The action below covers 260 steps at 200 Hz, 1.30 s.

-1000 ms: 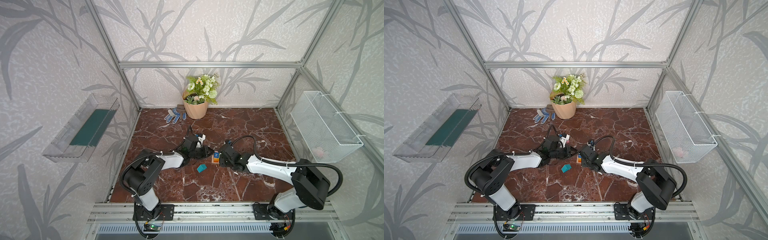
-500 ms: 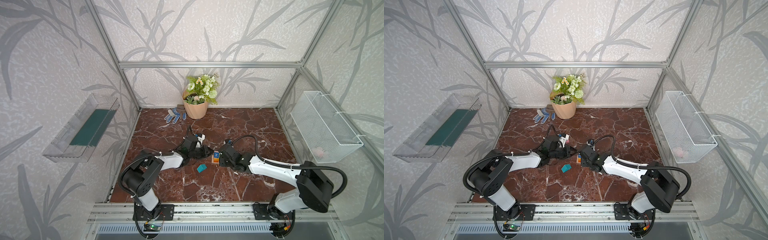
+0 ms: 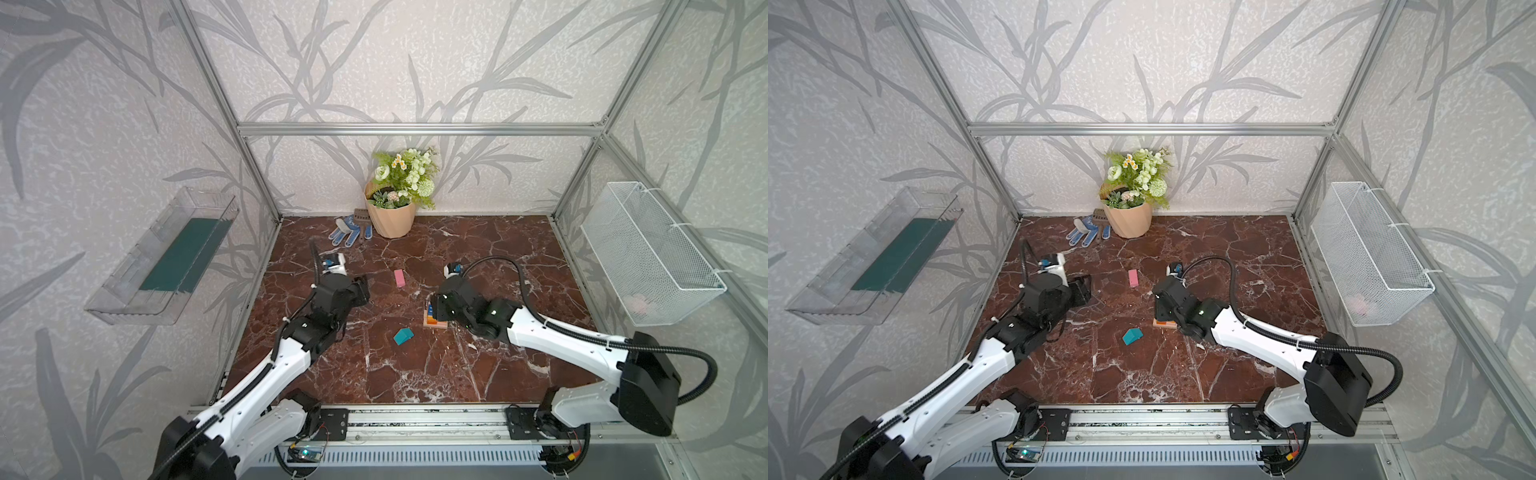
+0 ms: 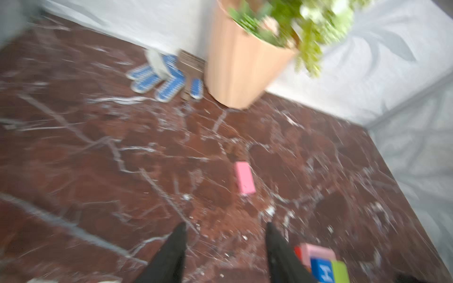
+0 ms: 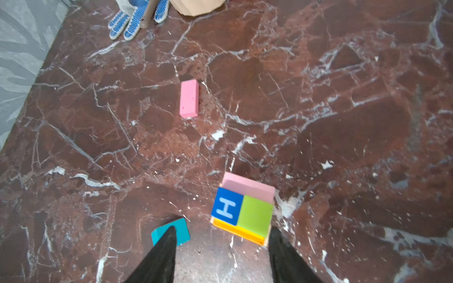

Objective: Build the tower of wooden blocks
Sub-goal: 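Move the open right gripper over the loose pink bar while the left arm retracts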

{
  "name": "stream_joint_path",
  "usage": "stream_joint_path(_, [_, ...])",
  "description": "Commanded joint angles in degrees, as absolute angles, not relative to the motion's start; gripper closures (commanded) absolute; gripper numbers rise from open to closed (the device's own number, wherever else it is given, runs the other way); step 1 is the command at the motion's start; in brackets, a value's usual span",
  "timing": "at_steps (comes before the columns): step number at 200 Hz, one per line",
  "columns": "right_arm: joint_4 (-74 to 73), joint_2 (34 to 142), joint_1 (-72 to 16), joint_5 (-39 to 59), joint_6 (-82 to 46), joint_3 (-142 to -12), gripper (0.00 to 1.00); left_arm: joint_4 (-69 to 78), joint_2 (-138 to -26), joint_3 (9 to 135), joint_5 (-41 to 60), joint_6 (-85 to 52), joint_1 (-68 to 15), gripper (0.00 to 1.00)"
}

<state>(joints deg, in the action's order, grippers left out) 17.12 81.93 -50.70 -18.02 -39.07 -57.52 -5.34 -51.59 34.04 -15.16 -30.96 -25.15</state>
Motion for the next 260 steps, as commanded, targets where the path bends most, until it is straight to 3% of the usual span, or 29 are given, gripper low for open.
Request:
stream_joint_path(1, [18.77,87.79,-50.82,-18.02,-33.64,-64.41,0.36,-10.59,-47.36,27.42,-31.79,-27.53,-21.90,0.35])
stream_joint_path(26, [23.47,97.36,-50.54,-16.41,-31.11,-75.69,0.38,-4.78,-45.52,23.43,-24.63,-27.10,-19.08,0.29])
stream_joint_path(75, [30.78,118.65,-48.56,-11.57,-27.57,-96.19,0.48,-0.51,-53.38,22.21,-26.58,-27.82,-18.63,0.31])
stream_joint_path(131, [43.69,136.39,-46.70,-10.63,-24.96,-117.47,0.53,5.34,-49.70,17.82,-23.71,-26.82,-18.63,0.30])
stream_joint_path(197, [41.88,137.65,-44.21,-12.21,-26.17,-113.32,0.53,6.15,-49.56,17.49,-22.81,-26.42,-18.63,0.30])
stream_joint_path(260, [36.60,131.39,-39.24,-12.47,-27.51,-102.50,0.54,6.39,-49.55,17.36,-22.06,-26.34,-18.63,0.30])
